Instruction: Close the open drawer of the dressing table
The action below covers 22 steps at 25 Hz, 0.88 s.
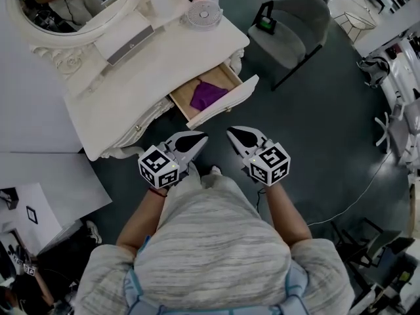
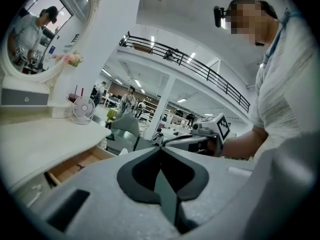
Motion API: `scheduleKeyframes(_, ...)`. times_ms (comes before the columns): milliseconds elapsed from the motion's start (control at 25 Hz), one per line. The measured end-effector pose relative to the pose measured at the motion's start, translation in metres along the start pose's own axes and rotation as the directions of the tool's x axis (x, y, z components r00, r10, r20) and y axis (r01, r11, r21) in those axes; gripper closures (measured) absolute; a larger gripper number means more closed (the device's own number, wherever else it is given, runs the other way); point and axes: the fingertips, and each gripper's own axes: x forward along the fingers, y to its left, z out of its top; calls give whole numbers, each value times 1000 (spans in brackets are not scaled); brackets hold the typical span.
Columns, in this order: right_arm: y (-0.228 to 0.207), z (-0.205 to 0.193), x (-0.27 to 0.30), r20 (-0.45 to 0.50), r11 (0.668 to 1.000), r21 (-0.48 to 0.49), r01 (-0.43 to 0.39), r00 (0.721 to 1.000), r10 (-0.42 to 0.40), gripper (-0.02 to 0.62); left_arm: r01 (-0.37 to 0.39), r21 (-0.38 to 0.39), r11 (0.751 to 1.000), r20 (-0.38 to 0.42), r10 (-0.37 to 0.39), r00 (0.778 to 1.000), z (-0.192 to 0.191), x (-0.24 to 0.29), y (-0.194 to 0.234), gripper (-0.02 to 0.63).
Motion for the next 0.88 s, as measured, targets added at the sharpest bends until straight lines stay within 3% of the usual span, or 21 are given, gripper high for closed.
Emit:
scheduleKeyframes(200,-16,-17,13,-24,1000,-7,19,1000,-19,584,-19,-65,998,27,21,999,-10,5,20,592)
scheduleKeyframes(360,-28,-26,26,-40,999,-20,27,999,-28,584,-48,-75,996,33,50,998,-15,12,43,592)
scheduleKeyframes(880,-65,-60,71,-117,994,-15,110,987,-111,584,-70,-66,995,-61,66,996,-50,38,93,592)
